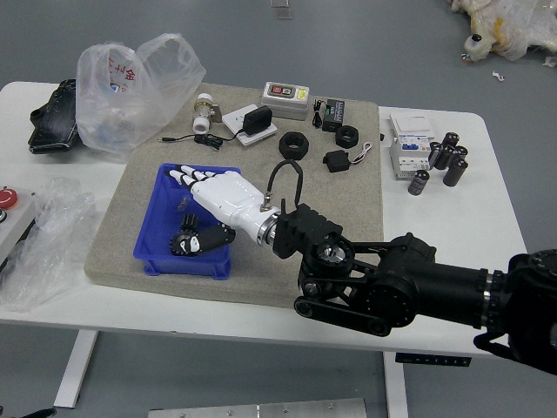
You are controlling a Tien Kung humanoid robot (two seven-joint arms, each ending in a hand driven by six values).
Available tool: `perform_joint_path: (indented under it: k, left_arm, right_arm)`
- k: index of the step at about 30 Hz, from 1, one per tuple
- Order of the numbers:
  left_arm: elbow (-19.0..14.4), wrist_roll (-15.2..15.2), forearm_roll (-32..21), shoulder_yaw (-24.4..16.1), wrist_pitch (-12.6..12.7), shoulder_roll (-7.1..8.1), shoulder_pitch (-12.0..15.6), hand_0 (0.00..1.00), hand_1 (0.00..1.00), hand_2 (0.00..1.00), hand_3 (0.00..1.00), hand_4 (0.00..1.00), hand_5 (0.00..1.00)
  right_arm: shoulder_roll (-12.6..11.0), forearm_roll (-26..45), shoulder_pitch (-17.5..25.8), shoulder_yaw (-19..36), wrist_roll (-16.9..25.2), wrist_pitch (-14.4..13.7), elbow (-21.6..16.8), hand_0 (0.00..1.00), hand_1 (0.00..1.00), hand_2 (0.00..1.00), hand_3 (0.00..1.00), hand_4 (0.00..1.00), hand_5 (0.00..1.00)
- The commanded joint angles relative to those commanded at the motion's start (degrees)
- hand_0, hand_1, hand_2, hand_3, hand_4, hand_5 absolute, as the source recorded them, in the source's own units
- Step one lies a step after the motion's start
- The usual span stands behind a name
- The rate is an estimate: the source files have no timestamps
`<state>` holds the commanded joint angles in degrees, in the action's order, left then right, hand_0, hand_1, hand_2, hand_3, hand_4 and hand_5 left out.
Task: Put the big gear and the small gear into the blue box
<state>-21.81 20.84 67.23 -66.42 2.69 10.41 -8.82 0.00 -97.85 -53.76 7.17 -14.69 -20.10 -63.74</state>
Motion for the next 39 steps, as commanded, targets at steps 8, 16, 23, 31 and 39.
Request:
perform_joint_path:
  k: [8,16,23,31,39]
  left_arm:
    - [0.0,-0.1,0.0,0.0,0.0,-0.08,0.0,0.622,0.575,0.561,0.629,0.682,0.52]
    - [0.0,0.0,-0.1,0.0,0.1,-0.05,0.3,0.622,0.574,0.562,0.629,0.682,0.522]
    - [0.1,-0.1,-0.3,0.1,0.2,-0.17,0.3,0.622,0.574,0.561,0.629,0.68,0.527]
    - [0.1,-0.2,-0.6,0.3,0.3,-0.41,0.4,0.622,0.574,0.562,0.63,0.681,0.53]
    - [0.2,-0.6,-0.9,0.7,0.3,-0.49,0.5,0.622,0.574,0.562,0.631,0.682,0.53]
  right_arm:
    - [0.0,-1.1,0.6,2.3,-1.0,-0.1,-0.9,0.538,0.888,0.998,0.998,0.984,0.587]
    - [-0.2,-4.3,2.8,11.0,-0.5,-0.2,-3.8,0.9,0.998,0.998,0.998,0.977,0.571]
    - [-2.5,-4.3,5.7,19.8,2.0,-1.5,-2.5,0.998,0.998,0.998,0.998,0.983,0.579]
    - [-5.6,4.3,11.3,28.7,10.0,-3.2,-0.2,0.998,0.923,0.906,0.993,0.998,0.893]
    - [-8.6,13.2,19.2,36.5,19.2,-0.3,-3.9,0.876,0.827,0.821,0.863,0.998,0.869]
